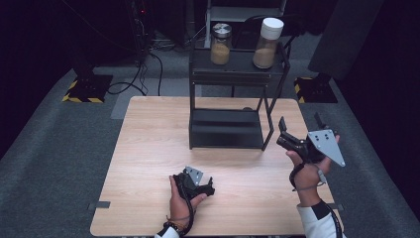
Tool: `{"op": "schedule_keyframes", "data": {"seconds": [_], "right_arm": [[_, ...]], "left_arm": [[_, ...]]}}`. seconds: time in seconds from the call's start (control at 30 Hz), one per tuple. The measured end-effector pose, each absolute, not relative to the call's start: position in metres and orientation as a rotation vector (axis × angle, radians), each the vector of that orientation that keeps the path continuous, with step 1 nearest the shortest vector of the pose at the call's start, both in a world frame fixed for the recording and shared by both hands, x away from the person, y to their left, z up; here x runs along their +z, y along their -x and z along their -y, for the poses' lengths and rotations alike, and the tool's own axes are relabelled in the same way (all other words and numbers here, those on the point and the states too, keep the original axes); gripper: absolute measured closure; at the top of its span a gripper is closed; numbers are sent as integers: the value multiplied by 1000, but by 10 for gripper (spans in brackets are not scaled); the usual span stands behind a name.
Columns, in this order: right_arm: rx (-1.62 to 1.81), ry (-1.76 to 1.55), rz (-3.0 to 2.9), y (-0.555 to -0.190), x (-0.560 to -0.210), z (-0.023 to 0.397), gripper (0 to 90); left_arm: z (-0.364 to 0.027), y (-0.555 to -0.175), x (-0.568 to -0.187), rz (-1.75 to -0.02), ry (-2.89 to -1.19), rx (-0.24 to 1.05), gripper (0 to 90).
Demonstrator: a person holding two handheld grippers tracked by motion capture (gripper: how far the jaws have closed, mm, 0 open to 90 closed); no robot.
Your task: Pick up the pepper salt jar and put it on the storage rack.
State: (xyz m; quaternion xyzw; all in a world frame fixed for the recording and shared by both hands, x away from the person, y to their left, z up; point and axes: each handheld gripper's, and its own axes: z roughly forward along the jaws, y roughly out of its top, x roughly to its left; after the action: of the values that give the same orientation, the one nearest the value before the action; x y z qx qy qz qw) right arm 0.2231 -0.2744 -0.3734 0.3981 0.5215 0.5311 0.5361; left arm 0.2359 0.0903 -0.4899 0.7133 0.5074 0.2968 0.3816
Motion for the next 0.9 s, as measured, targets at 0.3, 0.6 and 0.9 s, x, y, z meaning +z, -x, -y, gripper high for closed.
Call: {"op": "schedule_keyframes", "data": {"seconds": [0.3,0.6,0.9], "right_arm": [[1236,-991,-1271,-219,-390,280,4],[1211,-1024,-1311,-214,-402,285,4],[1202,-1048,-1336,-212,-412,287,4]], "left_arm": [[-90,-236,-490,-1294,-1820,756,11],[-90,-236,-490,-1294,-1821,756,11],[-90,-236,-490,-1294,-1820,757,11]]}}
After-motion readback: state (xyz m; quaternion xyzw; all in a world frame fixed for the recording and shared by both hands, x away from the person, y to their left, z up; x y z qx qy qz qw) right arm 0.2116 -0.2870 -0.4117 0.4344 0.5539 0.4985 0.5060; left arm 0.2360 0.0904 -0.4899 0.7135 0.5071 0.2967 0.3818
